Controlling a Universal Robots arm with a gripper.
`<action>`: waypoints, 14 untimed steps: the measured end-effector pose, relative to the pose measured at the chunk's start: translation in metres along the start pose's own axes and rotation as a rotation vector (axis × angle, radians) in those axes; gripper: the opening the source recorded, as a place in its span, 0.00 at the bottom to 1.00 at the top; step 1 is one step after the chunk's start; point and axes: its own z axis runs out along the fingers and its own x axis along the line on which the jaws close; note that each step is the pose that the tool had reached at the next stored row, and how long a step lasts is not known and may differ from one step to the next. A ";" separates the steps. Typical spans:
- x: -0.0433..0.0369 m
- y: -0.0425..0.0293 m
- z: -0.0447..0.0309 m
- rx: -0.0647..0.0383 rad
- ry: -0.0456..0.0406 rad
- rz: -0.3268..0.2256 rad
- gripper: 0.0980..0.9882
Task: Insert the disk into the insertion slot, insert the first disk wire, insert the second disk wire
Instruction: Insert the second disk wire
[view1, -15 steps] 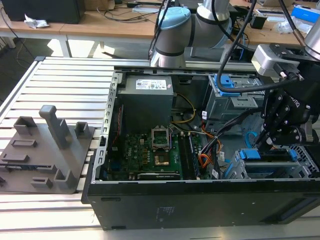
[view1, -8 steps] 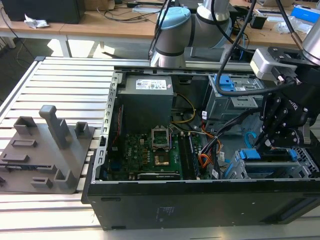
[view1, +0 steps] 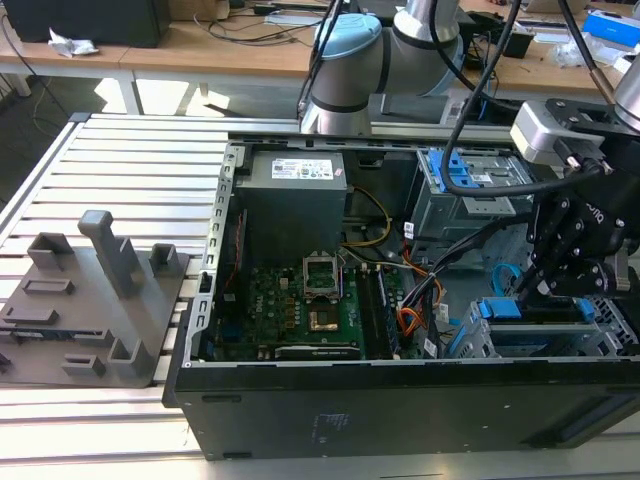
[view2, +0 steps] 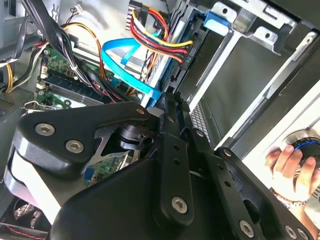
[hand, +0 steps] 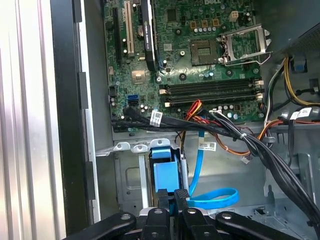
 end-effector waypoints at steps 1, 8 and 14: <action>-0.0002 -0.0012 0.0003 0.000 -0.0002 0.000 0.07; -0.0030 -0.0093 0.0025 -0.001 -0.0010 0.000 0.07; -0.0060 -0.0158 0.0045 -0.001 -0.0028 0.000 0.07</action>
